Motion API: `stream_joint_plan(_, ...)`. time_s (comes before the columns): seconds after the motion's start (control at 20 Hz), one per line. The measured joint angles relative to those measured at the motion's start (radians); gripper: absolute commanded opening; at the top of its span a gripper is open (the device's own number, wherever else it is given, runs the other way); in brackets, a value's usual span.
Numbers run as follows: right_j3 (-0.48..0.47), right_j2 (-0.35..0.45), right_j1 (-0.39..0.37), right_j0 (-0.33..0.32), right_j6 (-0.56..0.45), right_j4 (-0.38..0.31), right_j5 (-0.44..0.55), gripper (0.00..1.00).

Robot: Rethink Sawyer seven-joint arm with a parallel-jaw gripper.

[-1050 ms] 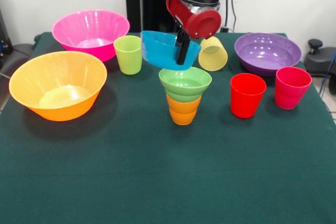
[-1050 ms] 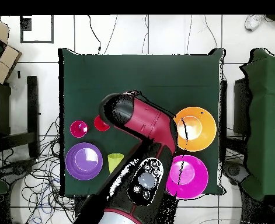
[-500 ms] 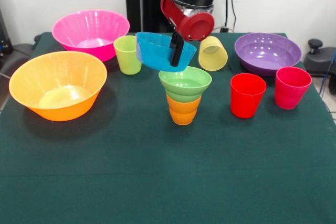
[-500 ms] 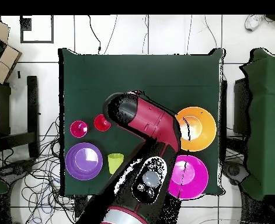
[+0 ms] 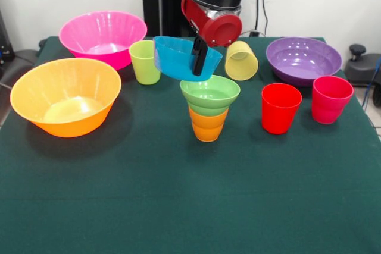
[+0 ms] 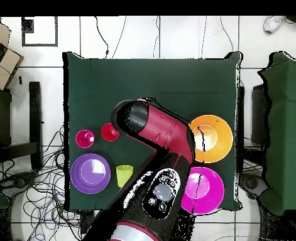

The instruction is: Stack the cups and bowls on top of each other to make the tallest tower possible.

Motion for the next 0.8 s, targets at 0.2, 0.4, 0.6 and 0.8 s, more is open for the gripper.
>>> stream_joint_plan(0.2, 0.000, 0.000, 0.000, 0.000, 0.000, 0.000, 0.000, 0.00)
stream_joint_plan(0.4, 0.000, 0.000, -0.007, 0.000, 0.000, 0.000, 0.000, 0.00)
stream_joint_plan(0.6, 0.000, 0.000, -0.028, 0.001, 0.000, 0.000, 0.000, 0.00)
stream_joint_plan(0.8, 0.000, 0.000, -0.051, 0.001, 0.000, 0.000, 0.000, 0.00)
